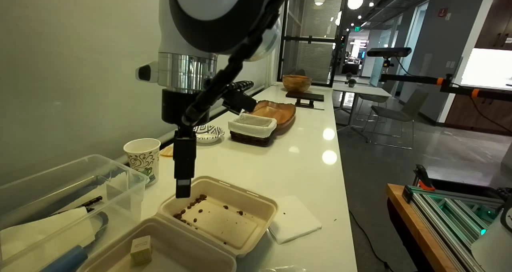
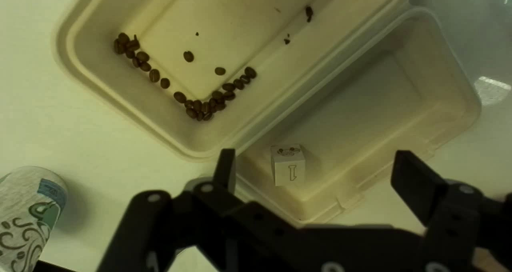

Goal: Put the square block on the wooden mat

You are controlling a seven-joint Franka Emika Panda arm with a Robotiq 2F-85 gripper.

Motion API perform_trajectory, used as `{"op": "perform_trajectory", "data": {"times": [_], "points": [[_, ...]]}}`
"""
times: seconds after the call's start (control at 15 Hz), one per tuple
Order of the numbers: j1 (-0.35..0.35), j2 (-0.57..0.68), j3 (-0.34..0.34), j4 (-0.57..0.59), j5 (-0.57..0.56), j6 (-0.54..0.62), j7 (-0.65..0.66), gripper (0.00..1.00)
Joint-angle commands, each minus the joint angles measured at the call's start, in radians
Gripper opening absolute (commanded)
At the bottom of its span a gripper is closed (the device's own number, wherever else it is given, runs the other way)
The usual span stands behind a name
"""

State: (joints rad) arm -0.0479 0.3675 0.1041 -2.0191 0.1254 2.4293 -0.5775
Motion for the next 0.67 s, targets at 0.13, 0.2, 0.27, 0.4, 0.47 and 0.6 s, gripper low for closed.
{"op": "perform_trajectory", "data": {"times": [0.13,0.2,0.27,0.4,0.47,0.6], "points": [[-0.009,0.071,0.029,0.024,-0.022,0.195,-0.05,1.0],[-0.014,0.087,0.039,0.027,-0.019,0.23,-0.067,1.0],[-0.031,0.106,0.066,0.029,0.01,0.265,-0.094,1.0],[-0.063,0.144,0.118,0.036,0.039,0.309,-0.137,1.0],[-0.077,0.164,0.14,0.04,0.042,0.329,-0.149,1.0],[-0.098,0.198,0.175,0.05,0.037,0.355,-0.156,1.0]]}}
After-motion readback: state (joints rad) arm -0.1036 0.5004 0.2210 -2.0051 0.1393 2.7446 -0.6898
